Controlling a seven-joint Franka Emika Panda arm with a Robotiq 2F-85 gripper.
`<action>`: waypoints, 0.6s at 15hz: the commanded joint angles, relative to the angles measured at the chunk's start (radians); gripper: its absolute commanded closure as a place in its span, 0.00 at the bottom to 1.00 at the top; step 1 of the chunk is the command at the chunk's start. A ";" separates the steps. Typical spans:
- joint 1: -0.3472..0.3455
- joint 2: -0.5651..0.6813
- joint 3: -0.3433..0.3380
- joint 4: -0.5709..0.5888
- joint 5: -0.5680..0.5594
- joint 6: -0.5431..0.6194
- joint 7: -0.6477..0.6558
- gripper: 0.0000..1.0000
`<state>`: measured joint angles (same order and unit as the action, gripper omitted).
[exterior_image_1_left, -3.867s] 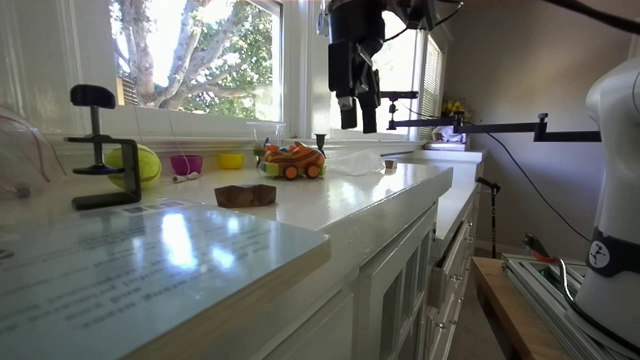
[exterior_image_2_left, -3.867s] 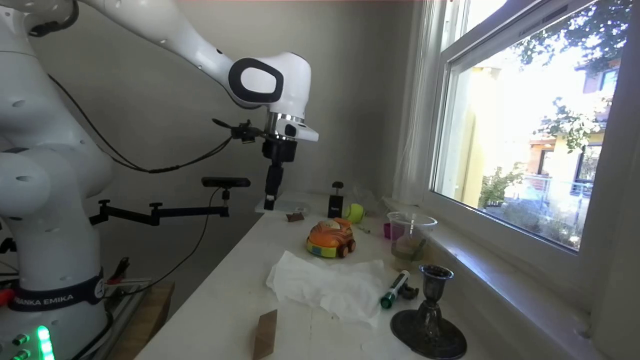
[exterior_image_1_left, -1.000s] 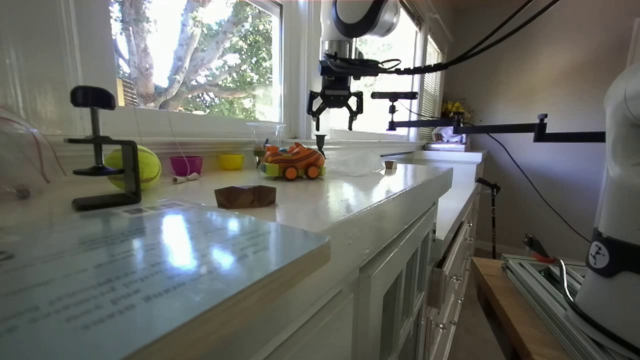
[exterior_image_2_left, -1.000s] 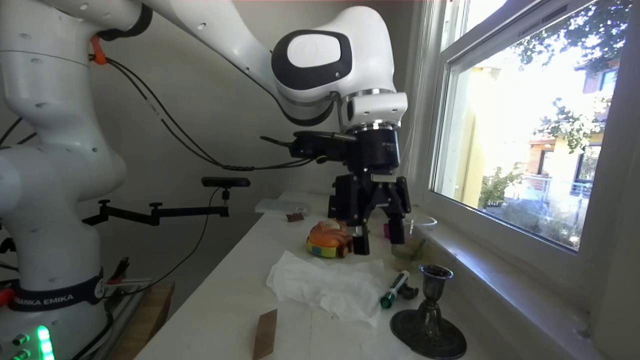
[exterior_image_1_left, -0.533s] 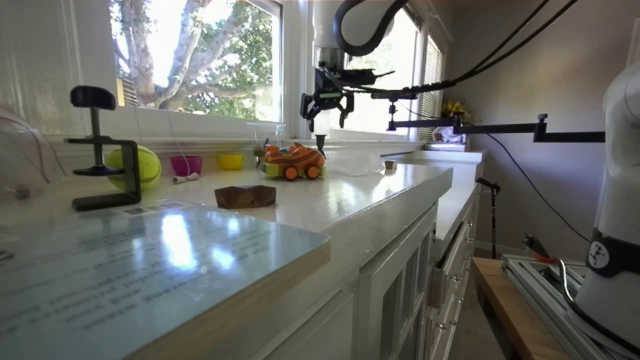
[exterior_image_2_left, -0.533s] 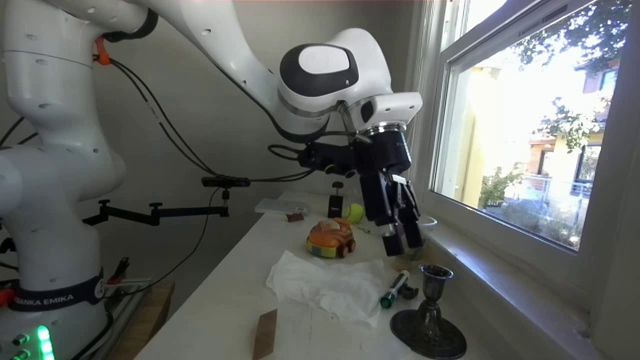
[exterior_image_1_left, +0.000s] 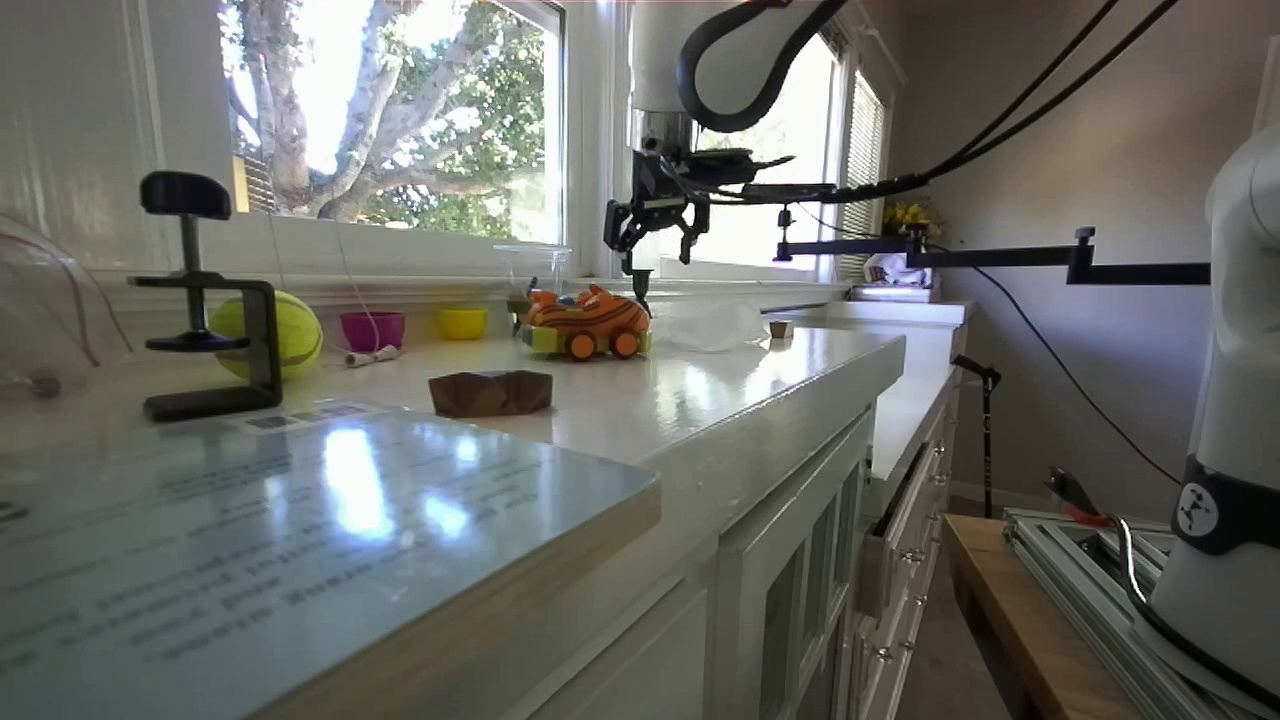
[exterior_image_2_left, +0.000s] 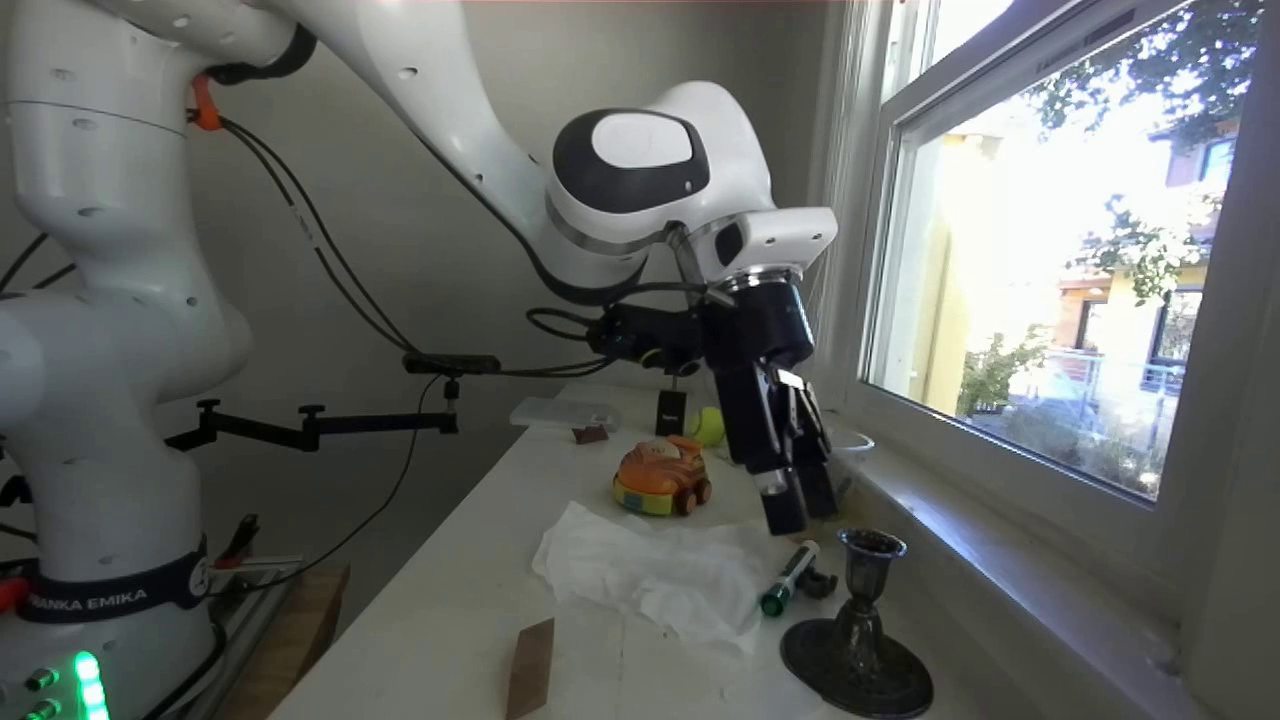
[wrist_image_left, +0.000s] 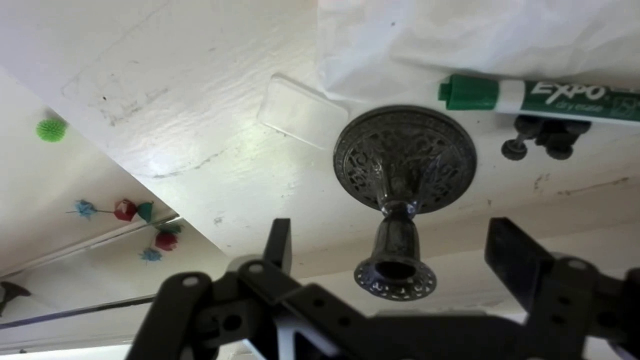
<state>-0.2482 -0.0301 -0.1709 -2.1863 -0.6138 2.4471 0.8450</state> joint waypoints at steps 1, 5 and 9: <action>0.002 0.011 -0.020 0.000 -0.015 0.025 0.002 0.00; 0.002 0.023 -0.030 0.002 0.001 0.023 -0.001 0.00; 0.005 0.029 -0.036 -0.015 -0.063 0.048 0.060 0.00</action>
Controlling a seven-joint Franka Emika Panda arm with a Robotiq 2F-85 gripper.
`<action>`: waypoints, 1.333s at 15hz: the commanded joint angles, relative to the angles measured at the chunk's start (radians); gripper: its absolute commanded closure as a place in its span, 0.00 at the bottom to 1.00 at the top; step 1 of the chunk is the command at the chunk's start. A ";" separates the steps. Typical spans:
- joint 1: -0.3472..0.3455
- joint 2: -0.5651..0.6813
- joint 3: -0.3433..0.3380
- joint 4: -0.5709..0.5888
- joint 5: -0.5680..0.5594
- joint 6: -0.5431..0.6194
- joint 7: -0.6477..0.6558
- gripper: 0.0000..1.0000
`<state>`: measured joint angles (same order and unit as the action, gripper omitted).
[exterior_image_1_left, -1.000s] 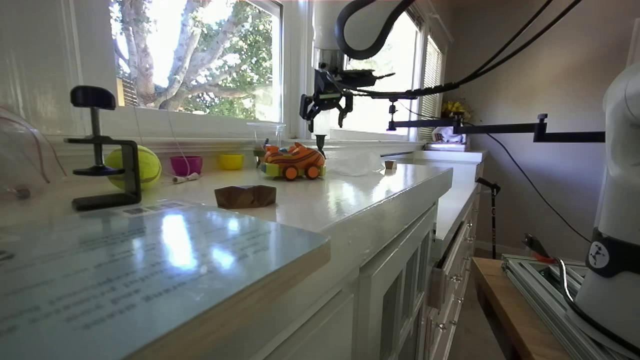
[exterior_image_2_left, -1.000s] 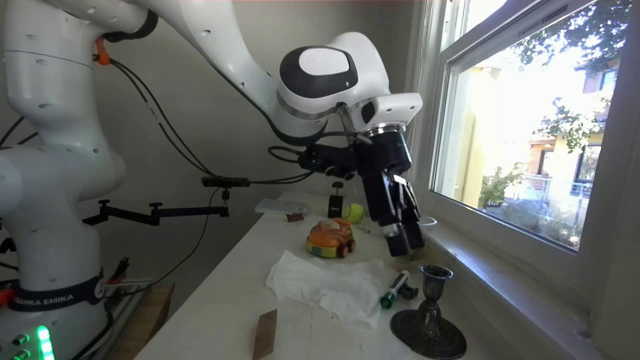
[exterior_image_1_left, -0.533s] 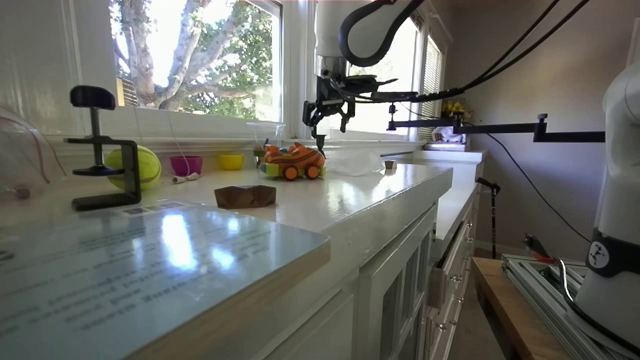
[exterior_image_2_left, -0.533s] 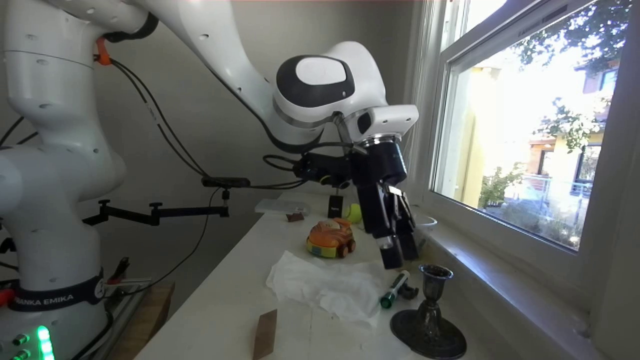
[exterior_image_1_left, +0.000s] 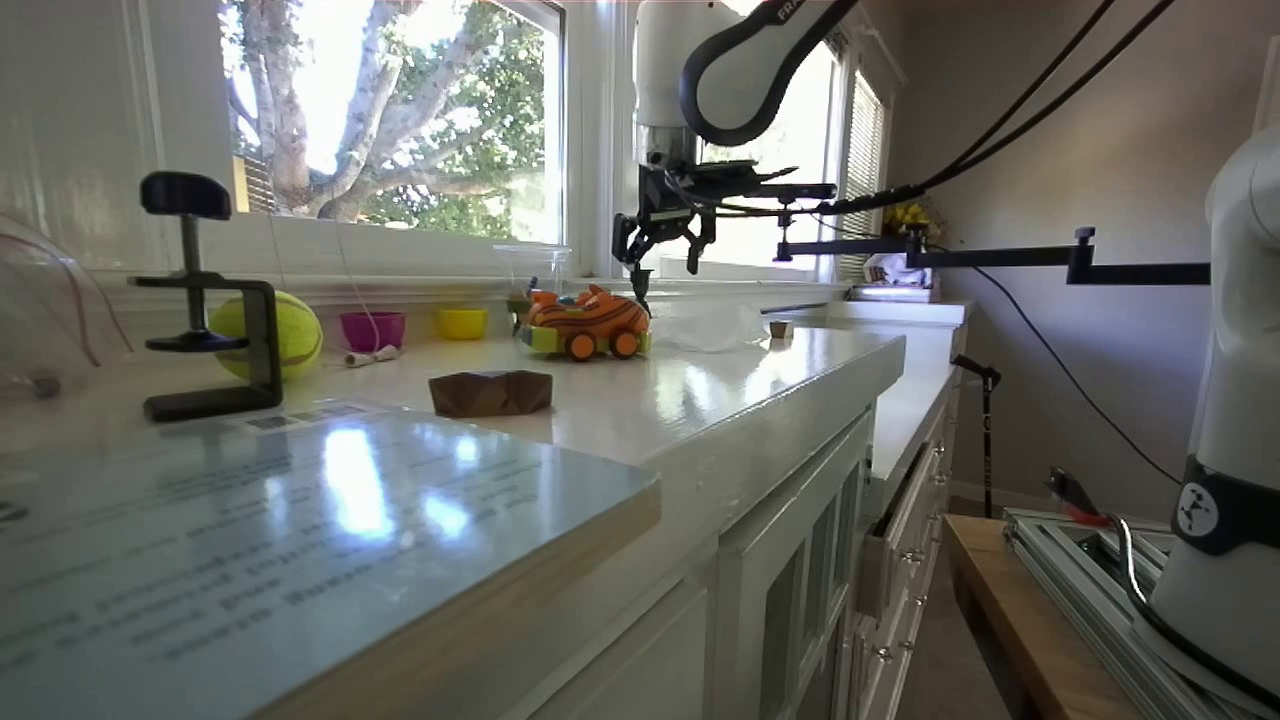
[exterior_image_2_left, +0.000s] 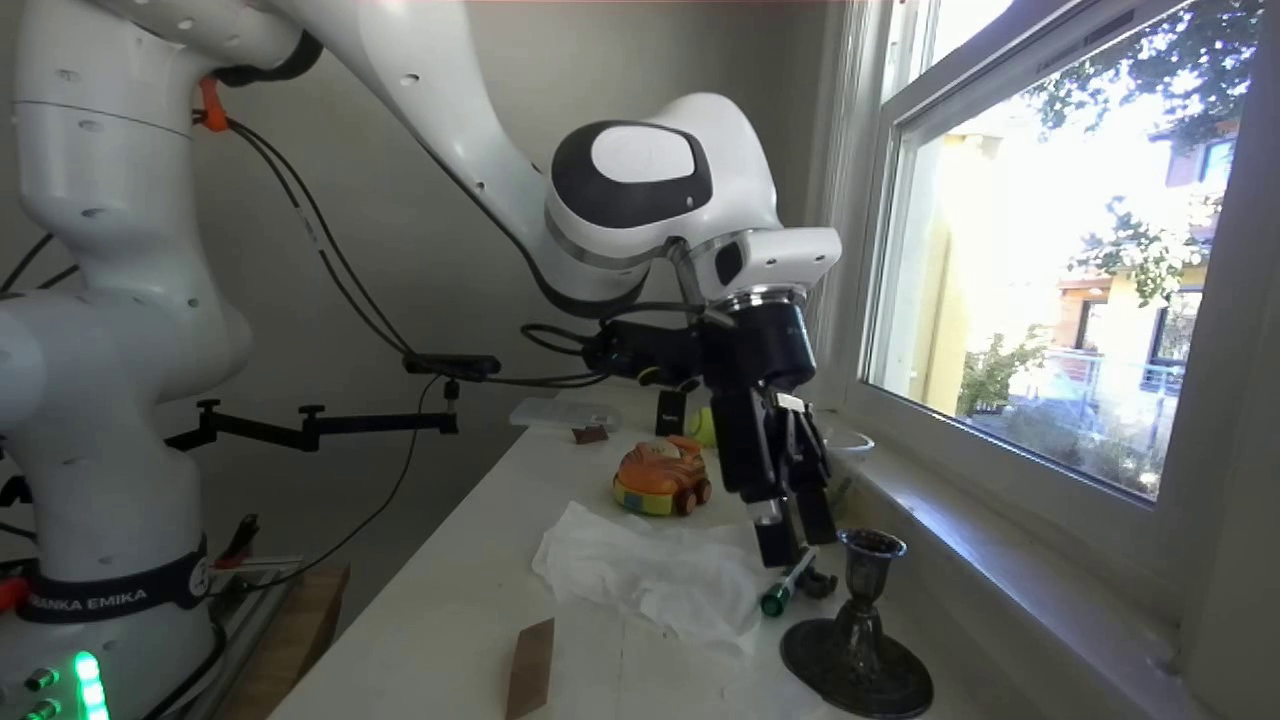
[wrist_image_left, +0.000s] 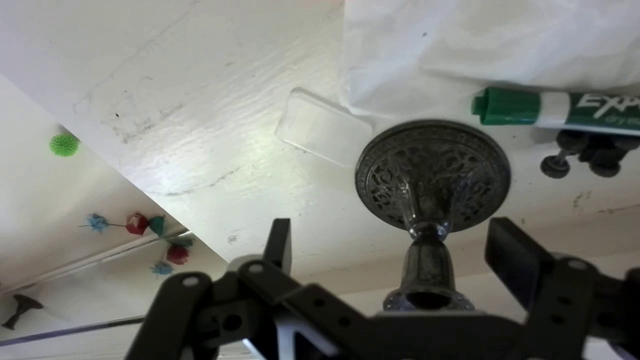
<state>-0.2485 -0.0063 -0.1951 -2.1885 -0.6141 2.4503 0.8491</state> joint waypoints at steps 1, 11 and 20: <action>0.005 0.005 -0.014 -0.018 -0.092 0.065 0.078 0.00; 0.008 0.023 -0.026 -0.034 -0.186 0.089 0.171 0.00; 0.009 0.049 -0.030 -0.027 -0.122 0.122 0.181 0.00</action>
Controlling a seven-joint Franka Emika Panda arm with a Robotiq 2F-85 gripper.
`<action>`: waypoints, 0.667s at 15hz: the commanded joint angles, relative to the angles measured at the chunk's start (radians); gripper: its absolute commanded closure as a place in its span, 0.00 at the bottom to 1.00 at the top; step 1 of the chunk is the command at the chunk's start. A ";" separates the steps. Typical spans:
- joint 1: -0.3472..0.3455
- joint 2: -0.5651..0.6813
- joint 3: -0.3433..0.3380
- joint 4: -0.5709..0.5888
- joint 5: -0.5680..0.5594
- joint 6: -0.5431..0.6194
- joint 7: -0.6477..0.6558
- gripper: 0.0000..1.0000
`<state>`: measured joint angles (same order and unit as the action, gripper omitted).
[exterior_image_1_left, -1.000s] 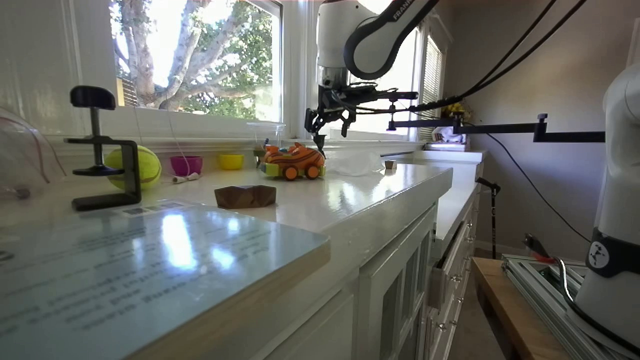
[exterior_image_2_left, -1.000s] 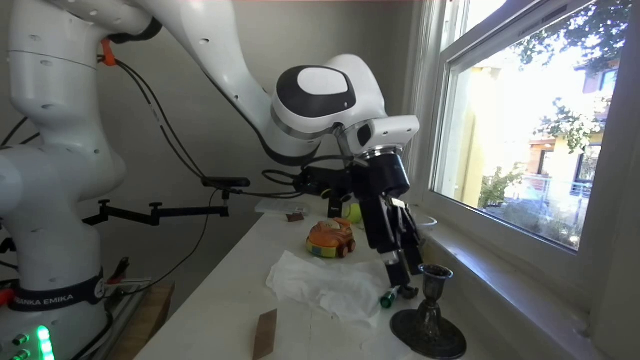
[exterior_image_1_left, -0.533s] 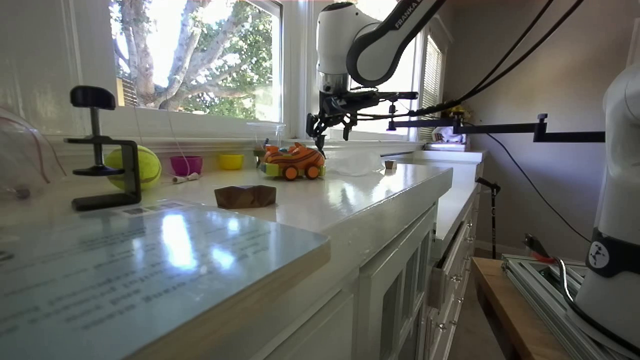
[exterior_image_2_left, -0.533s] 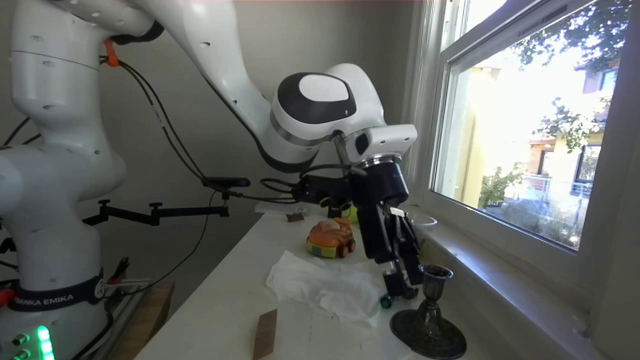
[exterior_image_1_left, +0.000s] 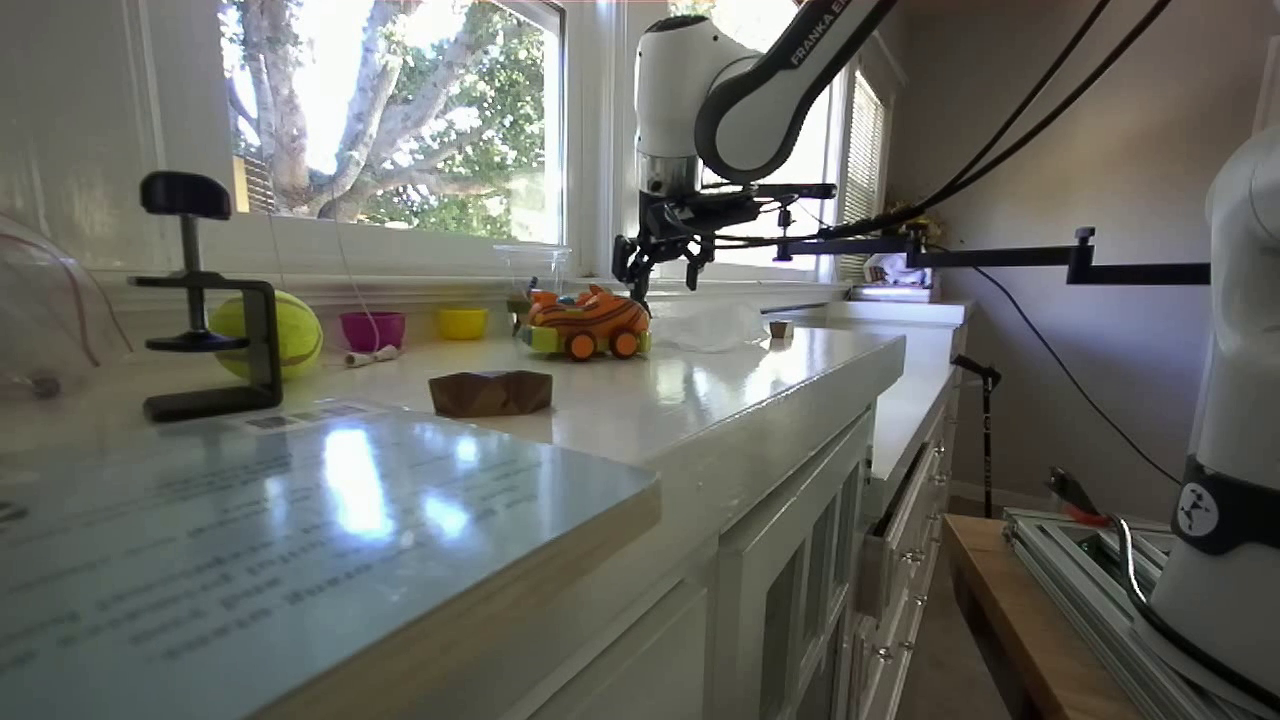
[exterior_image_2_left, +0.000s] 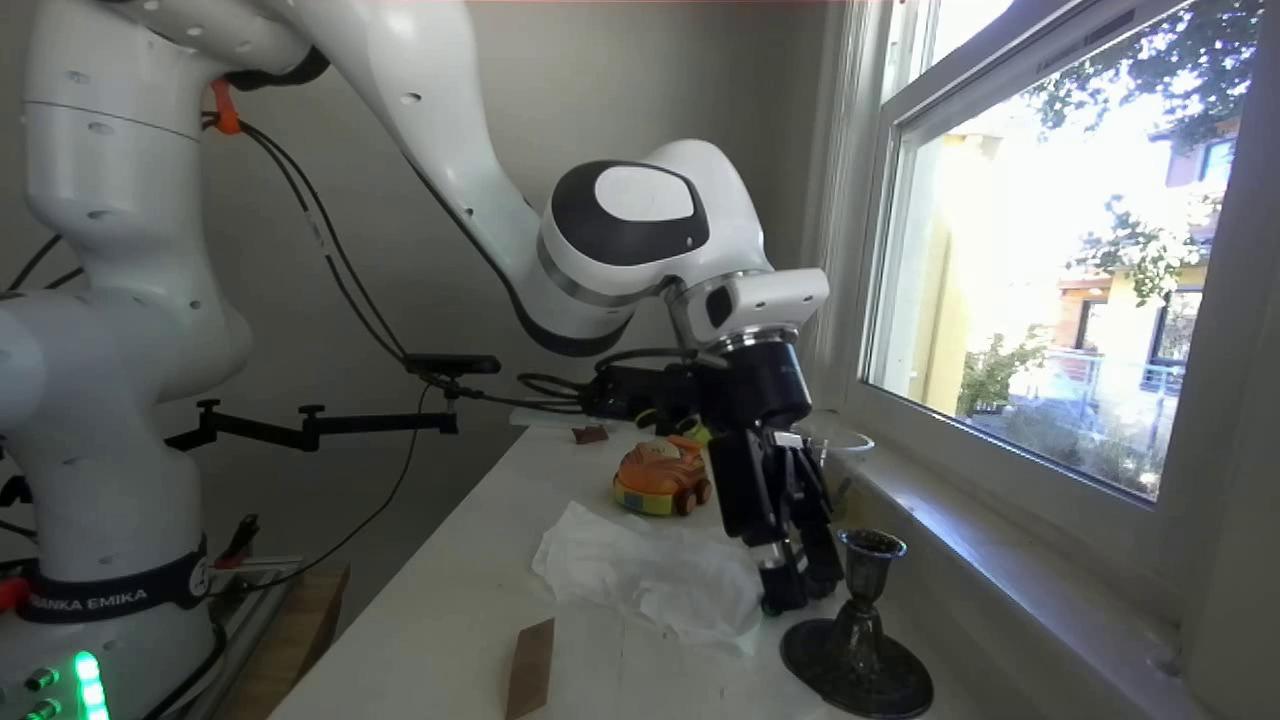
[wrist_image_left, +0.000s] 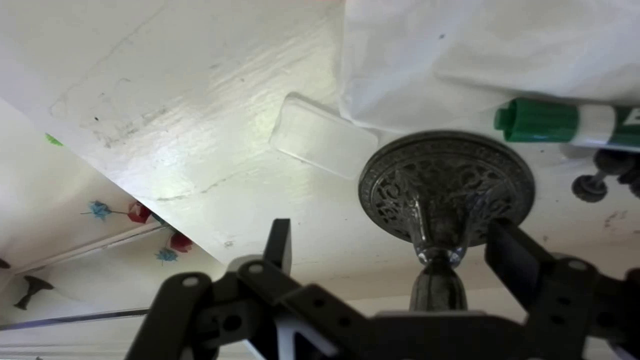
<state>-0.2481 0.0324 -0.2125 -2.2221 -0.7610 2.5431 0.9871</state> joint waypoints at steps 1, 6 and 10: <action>0.010 0.007 -0.011 0.005 0.049 0.024 0.039 0.00; 0.013 0.004 -0.012 0.002 0.024 0.007 0.027 0.00; 0.008 -0.002 -0.024 -0.010 -0.085 0.086 0.124 0.00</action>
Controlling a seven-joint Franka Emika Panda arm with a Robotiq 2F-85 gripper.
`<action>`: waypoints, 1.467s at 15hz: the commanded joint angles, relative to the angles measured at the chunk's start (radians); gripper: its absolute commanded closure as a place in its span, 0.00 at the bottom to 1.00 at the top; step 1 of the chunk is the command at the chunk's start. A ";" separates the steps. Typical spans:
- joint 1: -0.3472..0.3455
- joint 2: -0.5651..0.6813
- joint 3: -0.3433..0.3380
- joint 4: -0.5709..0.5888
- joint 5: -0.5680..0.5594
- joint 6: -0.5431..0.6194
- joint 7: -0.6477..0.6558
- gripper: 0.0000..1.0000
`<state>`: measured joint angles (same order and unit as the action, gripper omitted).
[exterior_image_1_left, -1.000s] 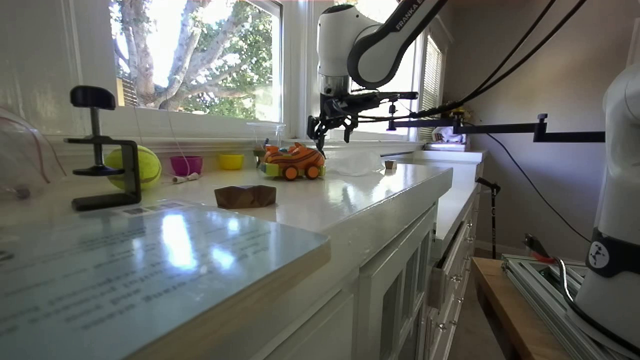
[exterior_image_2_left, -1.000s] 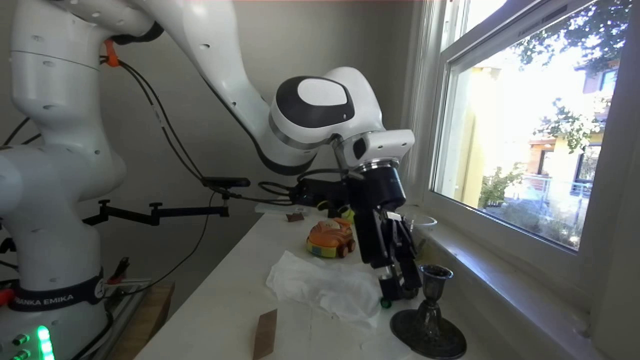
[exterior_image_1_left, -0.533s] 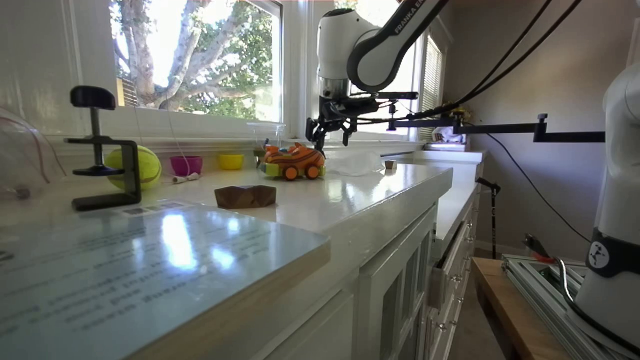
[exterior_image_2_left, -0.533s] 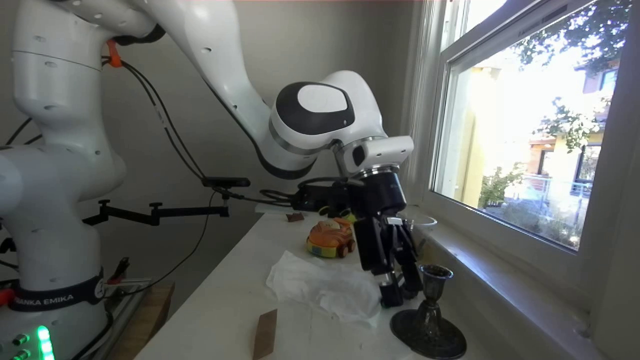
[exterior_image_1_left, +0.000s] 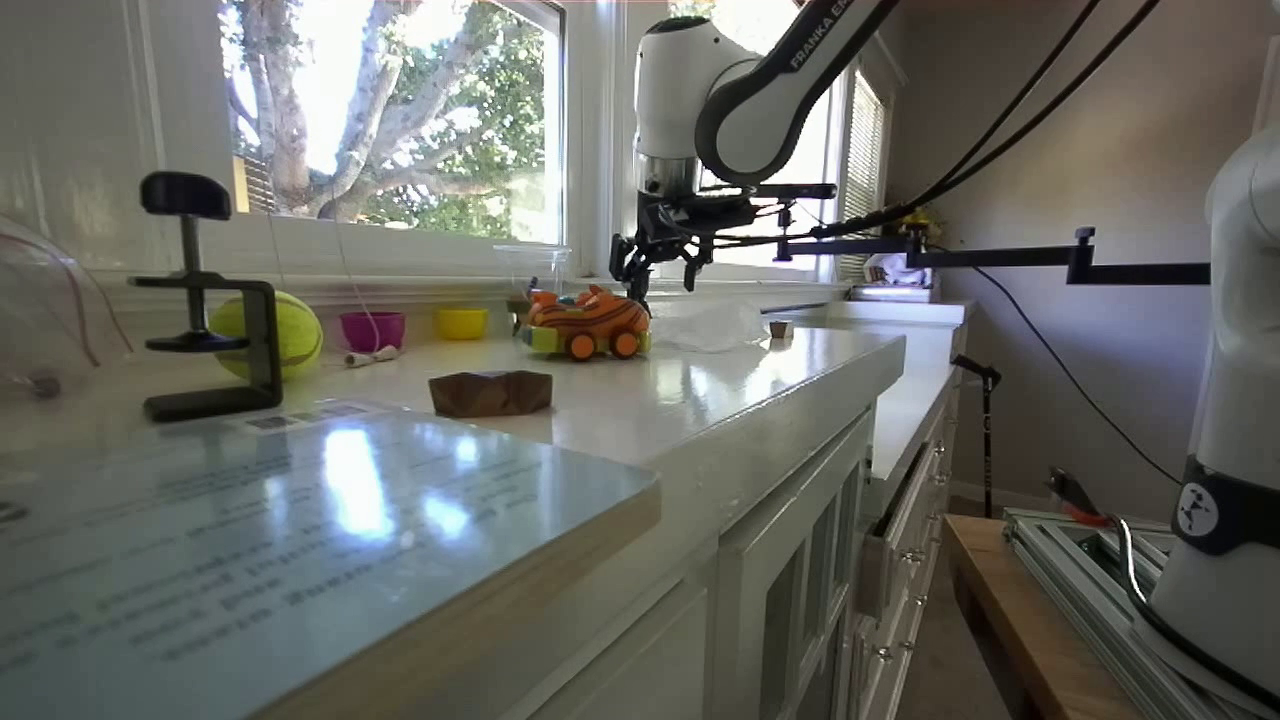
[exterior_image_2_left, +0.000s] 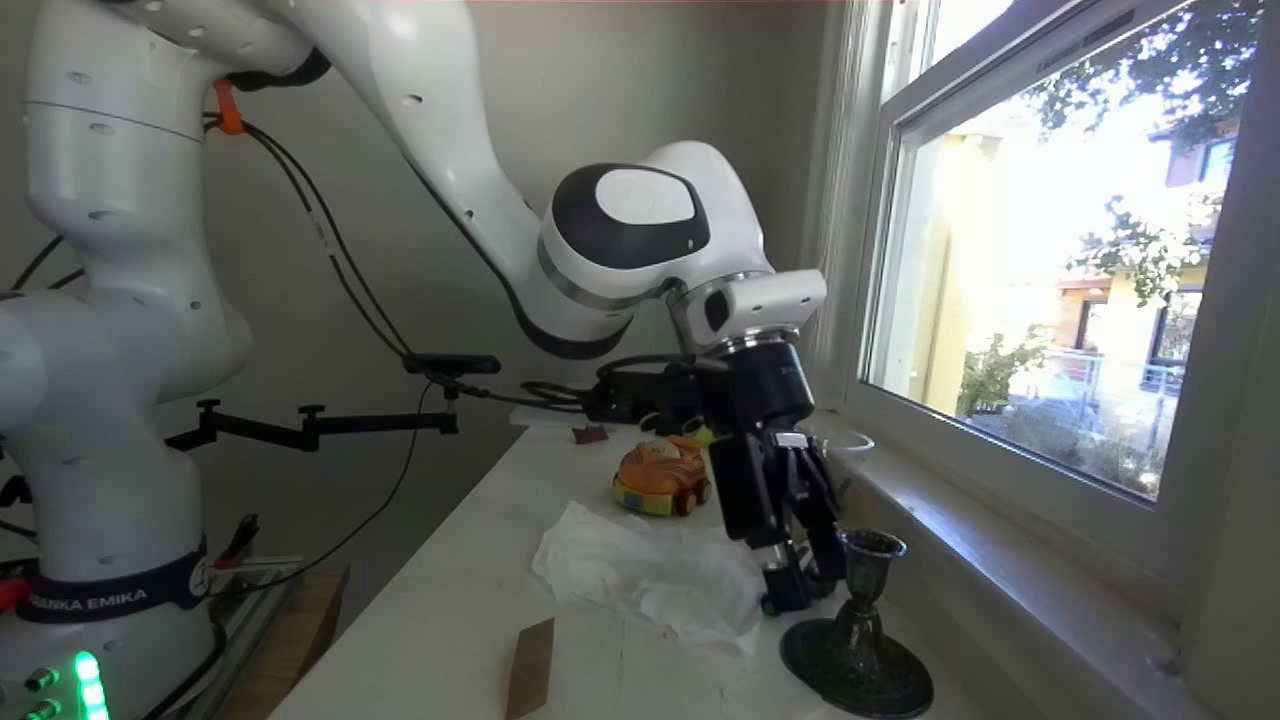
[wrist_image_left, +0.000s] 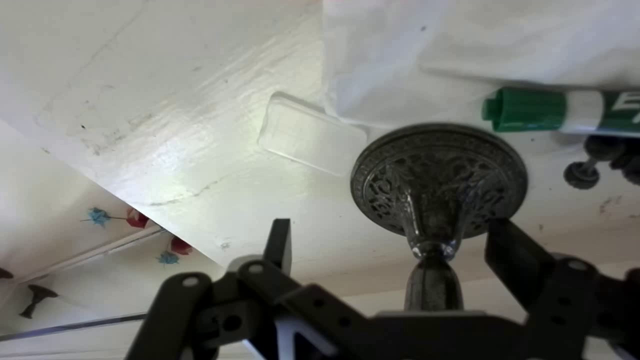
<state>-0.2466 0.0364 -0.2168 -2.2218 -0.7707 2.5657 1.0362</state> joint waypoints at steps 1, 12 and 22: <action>0.004 -0.005 -0.023 -0.012 -0.087 0.092 0.091 0.00; -0.008 -0.002 -0.040 -0.053 -0.253 0.217 0.277 0.00; -0.007 -0.011 -0.086 -0.039 -0.632 0.274 0.490 0.00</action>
<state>-0.2500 0.0439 -0.2872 -2.2791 -1.2159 2.8326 1.4155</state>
